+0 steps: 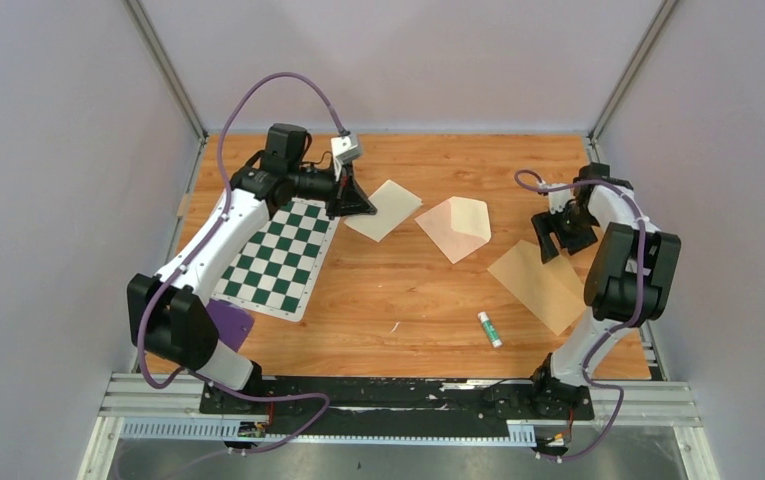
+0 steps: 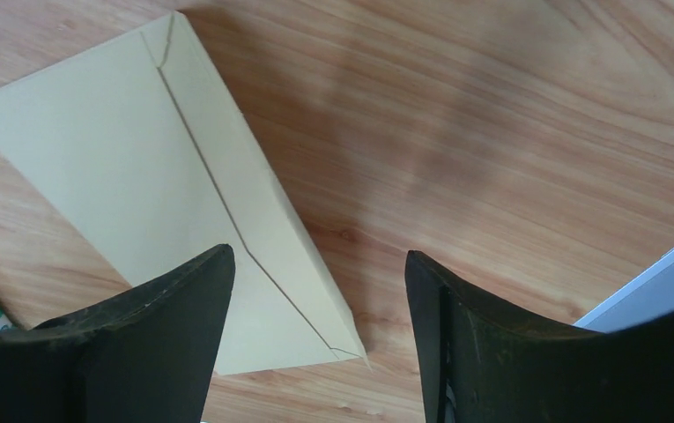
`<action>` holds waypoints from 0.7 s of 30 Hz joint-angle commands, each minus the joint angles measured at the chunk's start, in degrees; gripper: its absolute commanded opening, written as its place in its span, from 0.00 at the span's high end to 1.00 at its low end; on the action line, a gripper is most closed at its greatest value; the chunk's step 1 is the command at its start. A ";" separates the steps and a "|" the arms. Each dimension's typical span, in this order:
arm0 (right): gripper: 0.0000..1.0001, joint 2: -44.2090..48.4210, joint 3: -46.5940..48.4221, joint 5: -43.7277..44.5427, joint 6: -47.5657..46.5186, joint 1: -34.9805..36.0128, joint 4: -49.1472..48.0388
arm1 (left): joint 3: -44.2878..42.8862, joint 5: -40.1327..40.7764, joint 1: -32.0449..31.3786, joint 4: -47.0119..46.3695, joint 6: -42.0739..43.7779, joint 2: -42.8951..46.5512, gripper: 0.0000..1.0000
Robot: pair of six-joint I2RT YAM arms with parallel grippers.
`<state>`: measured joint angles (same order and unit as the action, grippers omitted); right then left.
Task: Place the letter into the envelope and seal it
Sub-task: Pick up the envelope from the center of the board.
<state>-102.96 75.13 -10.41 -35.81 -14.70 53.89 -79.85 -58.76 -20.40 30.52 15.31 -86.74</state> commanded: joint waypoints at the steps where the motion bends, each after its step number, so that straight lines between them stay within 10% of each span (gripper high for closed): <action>1: 0.31 -3.18 2.87 4.26 -3.37 -0.77 0.44 | 0.51 0.34 0.61 -1.07 -0.10 2.58 1.00; 11: 0.98 -4.01 12.10 -2.39 -1.08 -1.65 13.39 | 0.28 1.24 1.11 1.25 1.76 2.66 1.00; 21: 1.00 -2.26 39.96 -26.90 18.02 1.97 24.24 | -1.84 6.16 1.62 5.21 3.28 1.58 1.00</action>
<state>-108.53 108.31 -20.80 -29.89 -14.98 73.38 -79.81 -55.79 -19.27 33.28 16.91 -86.56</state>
